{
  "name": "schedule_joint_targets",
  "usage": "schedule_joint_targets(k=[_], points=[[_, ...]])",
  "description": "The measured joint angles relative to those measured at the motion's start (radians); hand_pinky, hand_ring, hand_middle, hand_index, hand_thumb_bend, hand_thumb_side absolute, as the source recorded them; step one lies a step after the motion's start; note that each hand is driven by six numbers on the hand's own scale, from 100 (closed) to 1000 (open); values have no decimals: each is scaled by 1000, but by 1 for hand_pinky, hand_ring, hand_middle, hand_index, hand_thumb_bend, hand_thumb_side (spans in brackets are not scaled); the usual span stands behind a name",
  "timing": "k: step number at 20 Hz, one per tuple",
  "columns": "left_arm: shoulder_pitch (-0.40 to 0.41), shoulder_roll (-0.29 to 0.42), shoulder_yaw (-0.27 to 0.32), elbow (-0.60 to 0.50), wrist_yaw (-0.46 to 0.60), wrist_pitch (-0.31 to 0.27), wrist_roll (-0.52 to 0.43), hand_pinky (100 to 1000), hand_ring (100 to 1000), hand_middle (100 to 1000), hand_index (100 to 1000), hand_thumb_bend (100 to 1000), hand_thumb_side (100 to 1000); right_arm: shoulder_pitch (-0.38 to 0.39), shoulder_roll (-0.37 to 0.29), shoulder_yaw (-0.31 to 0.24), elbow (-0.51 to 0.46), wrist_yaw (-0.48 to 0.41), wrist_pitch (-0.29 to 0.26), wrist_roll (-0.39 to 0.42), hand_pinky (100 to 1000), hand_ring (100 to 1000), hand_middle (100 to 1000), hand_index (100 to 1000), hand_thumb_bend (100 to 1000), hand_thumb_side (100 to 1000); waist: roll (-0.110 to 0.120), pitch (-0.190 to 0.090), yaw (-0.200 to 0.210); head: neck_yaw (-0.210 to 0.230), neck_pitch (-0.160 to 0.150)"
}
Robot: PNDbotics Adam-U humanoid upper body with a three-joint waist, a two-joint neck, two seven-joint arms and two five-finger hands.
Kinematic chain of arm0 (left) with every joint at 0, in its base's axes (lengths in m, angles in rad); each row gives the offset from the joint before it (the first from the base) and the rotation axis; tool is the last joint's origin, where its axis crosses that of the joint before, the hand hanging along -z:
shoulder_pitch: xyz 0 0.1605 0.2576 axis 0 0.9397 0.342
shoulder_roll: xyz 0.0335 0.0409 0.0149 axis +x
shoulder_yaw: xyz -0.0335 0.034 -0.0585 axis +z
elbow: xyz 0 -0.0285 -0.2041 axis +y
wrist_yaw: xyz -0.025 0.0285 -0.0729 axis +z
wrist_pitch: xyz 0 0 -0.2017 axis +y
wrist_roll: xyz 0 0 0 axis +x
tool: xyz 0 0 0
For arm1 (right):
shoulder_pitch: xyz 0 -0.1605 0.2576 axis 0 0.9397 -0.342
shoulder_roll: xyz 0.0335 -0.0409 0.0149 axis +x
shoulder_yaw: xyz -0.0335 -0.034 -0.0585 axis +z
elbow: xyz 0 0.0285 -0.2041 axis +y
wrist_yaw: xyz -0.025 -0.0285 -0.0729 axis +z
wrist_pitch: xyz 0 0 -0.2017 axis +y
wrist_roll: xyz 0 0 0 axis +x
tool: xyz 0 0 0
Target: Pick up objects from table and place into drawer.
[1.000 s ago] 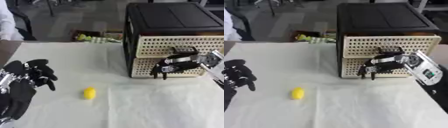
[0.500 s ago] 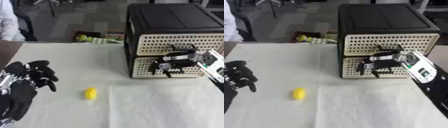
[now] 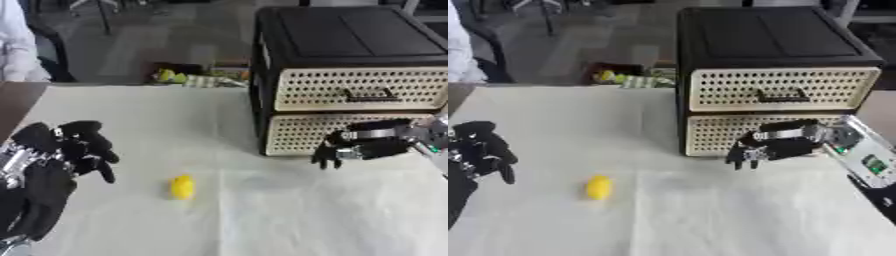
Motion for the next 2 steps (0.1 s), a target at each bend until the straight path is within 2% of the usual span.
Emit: schedule_joint_targets(k=[2], points=[[0,0,0,0,3,-1,1,451,585,580,780,133,974,34,-28,-13,-76,-39,14,8,679,887,620,816,115,1000,1,-1,-2,0,0]])
